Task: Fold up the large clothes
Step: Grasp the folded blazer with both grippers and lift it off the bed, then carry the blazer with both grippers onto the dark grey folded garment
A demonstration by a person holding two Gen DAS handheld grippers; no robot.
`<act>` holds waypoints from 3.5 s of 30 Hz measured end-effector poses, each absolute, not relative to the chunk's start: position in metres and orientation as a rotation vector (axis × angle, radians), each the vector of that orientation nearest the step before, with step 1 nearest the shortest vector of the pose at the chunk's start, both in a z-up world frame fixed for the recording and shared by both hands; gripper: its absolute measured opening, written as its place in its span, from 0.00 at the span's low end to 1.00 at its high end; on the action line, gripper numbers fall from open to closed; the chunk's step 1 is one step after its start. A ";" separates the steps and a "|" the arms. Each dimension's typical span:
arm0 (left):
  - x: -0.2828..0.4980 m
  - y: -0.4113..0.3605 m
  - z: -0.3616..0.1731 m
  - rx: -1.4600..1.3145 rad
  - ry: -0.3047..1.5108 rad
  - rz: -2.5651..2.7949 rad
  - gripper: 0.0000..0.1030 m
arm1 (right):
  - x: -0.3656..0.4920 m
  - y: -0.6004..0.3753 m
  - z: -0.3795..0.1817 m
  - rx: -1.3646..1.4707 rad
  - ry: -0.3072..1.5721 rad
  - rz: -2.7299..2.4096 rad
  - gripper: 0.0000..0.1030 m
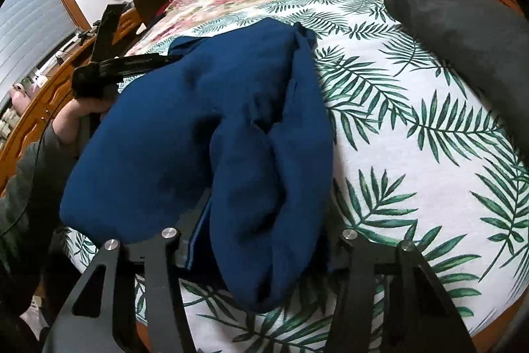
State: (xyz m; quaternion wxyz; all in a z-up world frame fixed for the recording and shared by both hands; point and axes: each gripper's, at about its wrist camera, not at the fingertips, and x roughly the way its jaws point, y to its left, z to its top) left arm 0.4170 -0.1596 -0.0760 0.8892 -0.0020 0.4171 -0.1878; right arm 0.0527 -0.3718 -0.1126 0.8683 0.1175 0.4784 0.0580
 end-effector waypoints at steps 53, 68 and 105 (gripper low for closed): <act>0.323 -0.357 0.100 0.191 0.346 -0.548 0.05 | -0.008 -0.583 0.107 -0.064 0.473 -0.187 0.13; 0.343 -0.383 0.027 0.303 0.522 -0.652 0.16 | -0.035 -0.672 0.052 0.017 0.665 -0.492 0.49; 0.263 -0.332 0.003 0.219 0.513 -0.845 0.90 | -0.006 -0.616 -0.013 0.084 0.798 -0.300 0.47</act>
